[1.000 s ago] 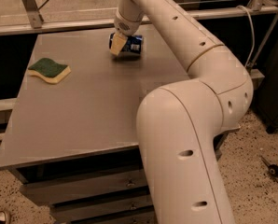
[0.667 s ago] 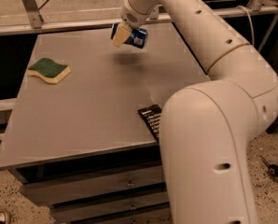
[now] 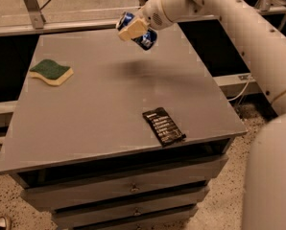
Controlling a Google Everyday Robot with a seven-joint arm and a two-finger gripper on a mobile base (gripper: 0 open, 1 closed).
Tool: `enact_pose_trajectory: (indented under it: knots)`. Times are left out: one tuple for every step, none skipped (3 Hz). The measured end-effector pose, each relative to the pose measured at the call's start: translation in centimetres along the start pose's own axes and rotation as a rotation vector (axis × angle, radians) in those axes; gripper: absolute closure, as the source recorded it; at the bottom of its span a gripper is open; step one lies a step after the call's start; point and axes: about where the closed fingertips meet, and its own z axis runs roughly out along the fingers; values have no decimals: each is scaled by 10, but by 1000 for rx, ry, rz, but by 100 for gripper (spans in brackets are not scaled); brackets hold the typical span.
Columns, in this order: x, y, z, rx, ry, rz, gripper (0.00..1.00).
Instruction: Place pepsi can upright
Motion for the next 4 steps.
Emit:
enact_pose_trajectory:
  knots:
    - [4, -1, -26, 14, -224, 46, 100]
    - [10, 3, -35, -1, -378, 89, 100]
    - [24, 4, -34, -32, -464, 143, 100]
    - [38, -1, -30, -64, -458, 191, 100]
